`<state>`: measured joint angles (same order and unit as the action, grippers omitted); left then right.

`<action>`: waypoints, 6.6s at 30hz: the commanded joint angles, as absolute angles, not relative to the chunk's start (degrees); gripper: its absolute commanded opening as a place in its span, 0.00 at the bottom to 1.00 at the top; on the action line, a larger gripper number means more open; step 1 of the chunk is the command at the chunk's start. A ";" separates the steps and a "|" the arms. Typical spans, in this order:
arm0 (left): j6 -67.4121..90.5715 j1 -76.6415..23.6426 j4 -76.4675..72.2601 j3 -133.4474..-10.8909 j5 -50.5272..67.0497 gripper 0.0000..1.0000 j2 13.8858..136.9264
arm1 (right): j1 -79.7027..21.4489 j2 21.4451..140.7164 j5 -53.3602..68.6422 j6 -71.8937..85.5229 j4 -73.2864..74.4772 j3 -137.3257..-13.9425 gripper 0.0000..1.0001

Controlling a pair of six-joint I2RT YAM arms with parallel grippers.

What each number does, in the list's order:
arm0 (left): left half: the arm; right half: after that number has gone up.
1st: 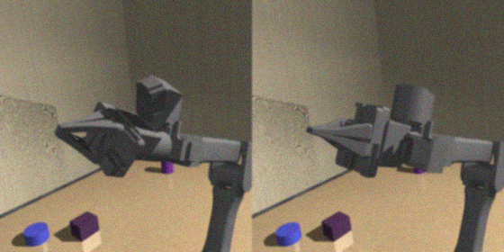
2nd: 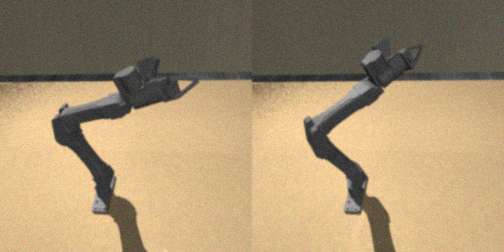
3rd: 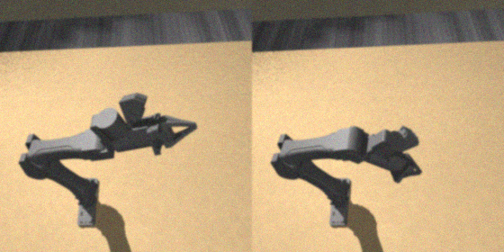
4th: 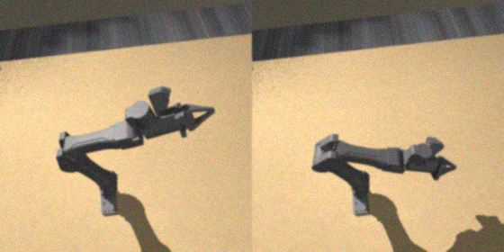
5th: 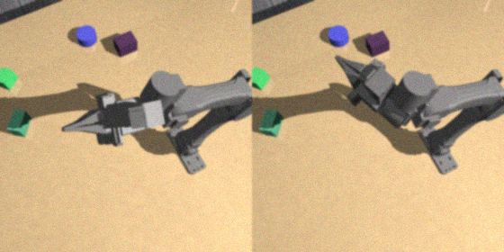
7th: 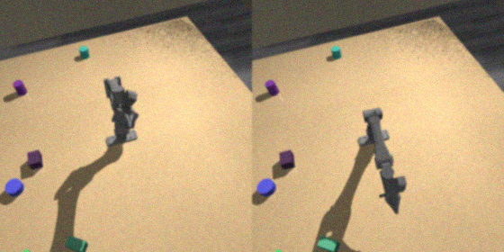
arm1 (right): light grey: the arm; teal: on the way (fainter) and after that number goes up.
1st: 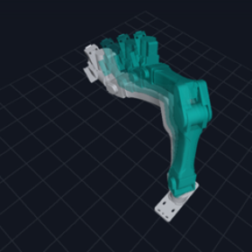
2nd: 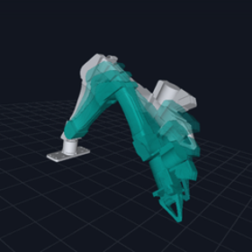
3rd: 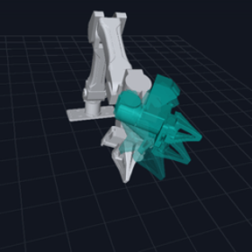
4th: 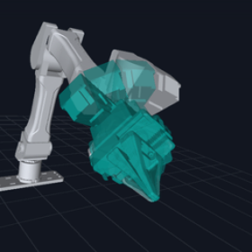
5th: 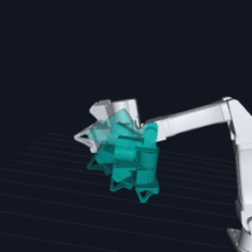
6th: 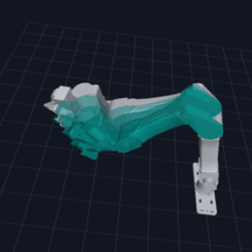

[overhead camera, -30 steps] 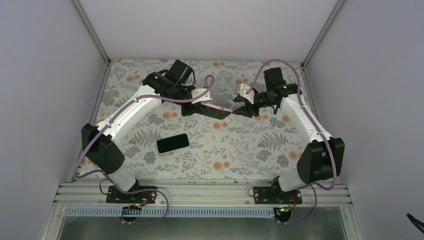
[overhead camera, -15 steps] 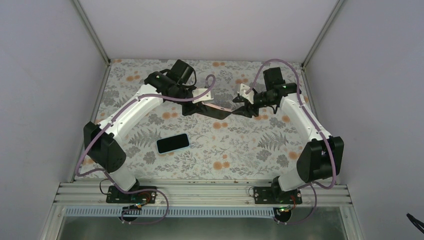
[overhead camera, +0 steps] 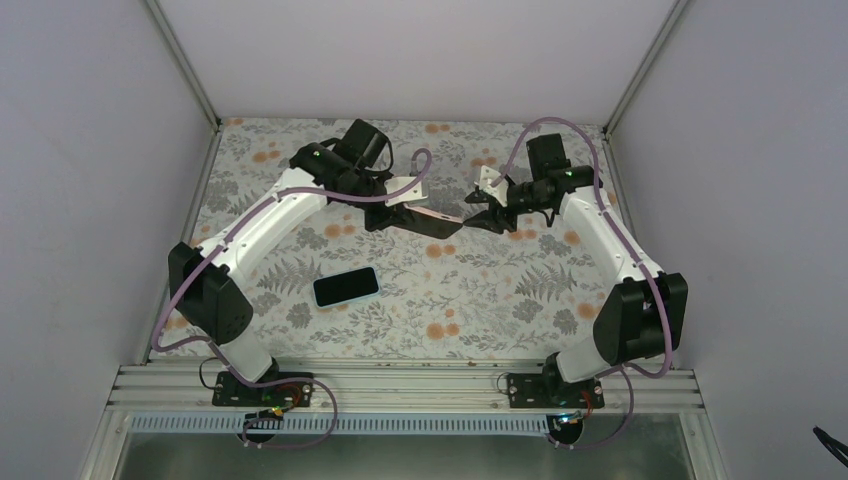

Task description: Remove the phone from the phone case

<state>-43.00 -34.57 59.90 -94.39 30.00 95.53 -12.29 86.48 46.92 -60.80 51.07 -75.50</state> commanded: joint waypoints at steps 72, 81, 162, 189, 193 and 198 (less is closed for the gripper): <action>-43.90 -35.42 58.97 -95.45 32.18 0.02 93.96 | -12.48 89.75 42.72 -59.93 45.54 -77.59 0.53; -43.92 -35.42 58.86 -95.81 31.79 0.02 94.41 | -12.43 89.95 43.40 -60.50 46.72 -79.22 0.53; -43.52 -37.52 59.88 -97.73 32.17 0.02 94.95 | -16.80 93.56 39.48 -55.44 39.30 -80.34 0.52; -41.63 -35.88 57.89 -105.98 35.47 0.02 95.13 | -23.30 96.62 73.58 -54.36 40.62 -82.85 0.56; -41.15 -34.25 57.75 -107.49 37.88 0.02 95.84 | -29.61 106.62 77.05 -61.18 52.03 -91.16 0.53; -41.13 -33.44 57.03 -106.80 38.06 0.02 96.23 | -34.96 112.71 85.71 -59.75 53.88 -95.33 0.59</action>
<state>-41.93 -31.66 77.71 -103.74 24.51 96.12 -25.43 108.27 68.03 -60.25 48.29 -91.42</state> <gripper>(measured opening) 0.102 0.580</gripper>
